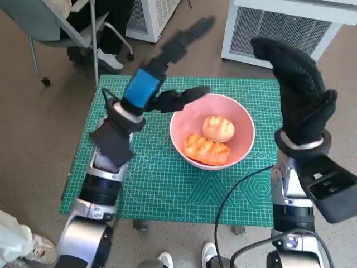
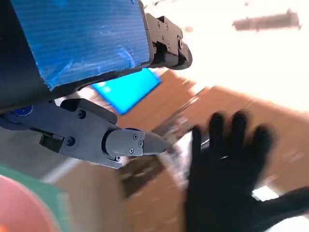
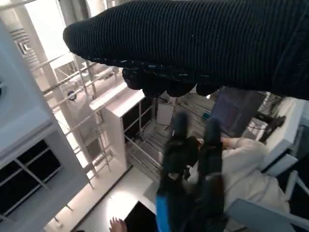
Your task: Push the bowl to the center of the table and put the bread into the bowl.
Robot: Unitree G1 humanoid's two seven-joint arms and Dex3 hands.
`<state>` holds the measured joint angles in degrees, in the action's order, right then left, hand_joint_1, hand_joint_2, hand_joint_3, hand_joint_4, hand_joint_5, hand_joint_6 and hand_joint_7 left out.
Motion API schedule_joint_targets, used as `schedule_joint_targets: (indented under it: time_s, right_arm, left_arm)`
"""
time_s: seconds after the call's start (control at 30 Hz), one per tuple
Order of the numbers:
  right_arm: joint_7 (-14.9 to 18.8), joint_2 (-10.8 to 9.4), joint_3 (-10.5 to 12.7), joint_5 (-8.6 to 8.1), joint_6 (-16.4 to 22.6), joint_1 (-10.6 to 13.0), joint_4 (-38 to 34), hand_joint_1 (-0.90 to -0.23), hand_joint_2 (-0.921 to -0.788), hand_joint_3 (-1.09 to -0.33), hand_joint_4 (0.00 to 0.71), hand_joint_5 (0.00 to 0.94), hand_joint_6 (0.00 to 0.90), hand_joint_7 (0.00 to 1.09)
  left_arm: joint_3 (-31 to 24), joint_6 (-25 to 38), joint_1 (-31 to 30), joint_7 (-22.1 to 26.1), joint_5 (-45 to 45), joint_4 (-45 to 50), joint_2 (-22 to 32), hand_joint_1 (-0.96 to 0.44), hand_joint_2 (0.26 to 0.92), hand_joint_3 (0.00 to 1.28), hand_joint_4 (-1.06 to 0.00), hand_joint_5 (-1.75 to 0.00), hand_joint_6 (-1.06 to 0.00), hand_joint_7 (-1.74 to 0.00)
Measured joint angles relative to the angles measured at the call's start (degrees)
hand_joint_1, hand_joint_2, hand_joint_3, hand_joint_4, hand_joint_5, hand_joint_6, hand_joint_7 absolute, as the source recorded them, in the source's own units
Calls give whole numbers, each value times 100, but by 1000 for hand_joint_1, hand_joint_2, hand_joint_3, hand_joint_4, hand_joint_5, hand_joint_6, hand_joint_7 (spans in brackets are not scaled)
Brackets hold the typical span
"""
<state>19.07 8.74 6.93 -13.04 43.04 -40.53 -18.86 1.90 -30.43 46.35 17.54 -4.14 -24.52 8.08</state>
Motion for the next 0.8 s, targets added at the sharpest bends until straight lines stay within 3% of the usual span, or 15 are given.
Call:
schedule_joint_targets:
  time_s: [0.23,0.63,0.8]
  right_arm:
    - [-119,1,-2,117,-2,-185,-91,-561,-921,-778,100,344,-1,646]
    - [-162,-5,-17,187,12,-484,-341,-559,-921,-778,134,307,-1,648]
    - [-164,-16,-30,199,30,-575,-409,-558,-921,-785,142,289,-1,645]
  left_arm:
    - [-180,-50,-319,11,-324,337,-96,-488,921,461,-268,-4,-48,-612]
    - [-397,160,-774,218,-953,1002,-151,-514,921,442,-278,-1,-173,-360]
    - [-482,115,-903,219,-969,1054,-151,-528,921,430,-278,0,-205,-331]
